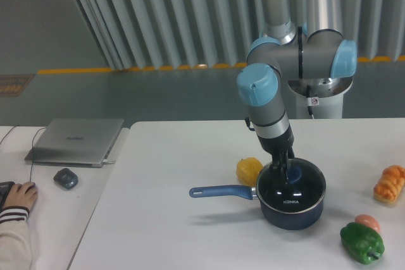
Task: Open the lid
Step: 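Close the gripper around the blue lid knob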
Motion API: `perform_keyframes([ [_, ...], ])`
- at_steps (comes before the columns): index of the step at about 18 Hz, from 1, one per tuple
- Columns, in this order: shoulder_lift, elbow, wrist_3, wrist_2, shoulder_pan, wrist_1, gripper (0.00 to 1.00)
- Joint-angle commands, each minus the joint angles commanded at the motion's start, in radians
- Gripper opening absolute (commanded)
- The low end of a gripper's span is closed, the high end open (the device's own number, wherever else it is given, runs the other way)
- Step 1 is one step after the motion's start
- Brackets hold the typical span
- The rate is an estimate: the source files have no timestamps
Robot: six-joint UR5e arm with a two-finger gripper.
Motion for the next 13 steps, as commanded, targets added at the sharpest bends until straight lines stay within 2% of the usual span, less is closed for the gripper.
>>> perform_keyframes([
  [9, 0.008, 0.0, -0.057, -0.034, 0.0, 0.009, 1.0],
  [13, 0.008, 0.0, -0.057, -0.035, 0.002, 0.008, 0.88],
])
